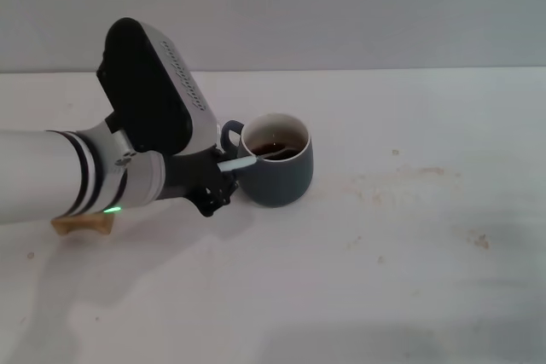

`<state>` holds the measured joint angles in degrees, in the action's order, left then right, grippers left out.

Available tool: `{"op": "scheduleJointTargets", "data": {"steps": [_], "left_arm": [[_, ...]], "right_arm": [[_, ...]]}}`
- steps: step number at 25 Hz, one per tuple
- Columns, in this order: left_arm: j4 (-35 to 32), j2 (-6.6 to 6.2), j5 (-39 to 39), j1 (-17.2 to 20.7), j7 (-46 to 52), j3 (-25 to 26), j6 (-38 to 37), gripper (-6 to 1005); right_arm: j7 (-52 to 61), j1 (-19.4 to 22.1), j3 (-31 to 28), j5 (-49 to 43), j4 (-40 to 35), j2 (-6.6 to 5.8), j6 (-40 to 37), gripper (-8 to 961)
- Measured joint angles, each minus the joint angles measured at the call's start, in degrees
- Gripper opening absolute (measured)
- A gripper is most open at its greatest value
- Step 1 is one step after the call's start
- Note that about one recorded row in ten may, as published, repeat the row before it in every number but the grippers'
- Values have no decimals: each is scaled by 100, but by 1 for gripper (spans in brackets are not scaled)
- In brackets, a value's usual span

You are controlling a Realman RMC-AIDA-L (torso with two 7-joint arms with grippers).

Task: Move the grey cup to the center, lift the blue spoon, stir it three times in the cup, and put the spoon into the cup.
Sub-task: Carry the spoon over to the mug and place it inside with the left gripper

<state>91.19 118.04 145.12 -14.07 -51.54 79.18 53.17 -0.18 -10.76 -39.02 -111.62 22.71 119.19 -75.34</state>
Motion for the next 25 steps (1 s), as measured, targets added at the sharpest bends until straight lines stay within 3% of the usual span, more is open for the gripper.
{"op": "scheduleJointTargets", "data": {"steps": [13,25], "left_arm": [[-214,-1,9,-249,-12,315,-117,166],[78,8,7,-242,2,-15,-44,151]], "right_arm": [[0,-27,31,0,-4,4,2,-2],[0,2,49,0,4,16,2,-2]]}}
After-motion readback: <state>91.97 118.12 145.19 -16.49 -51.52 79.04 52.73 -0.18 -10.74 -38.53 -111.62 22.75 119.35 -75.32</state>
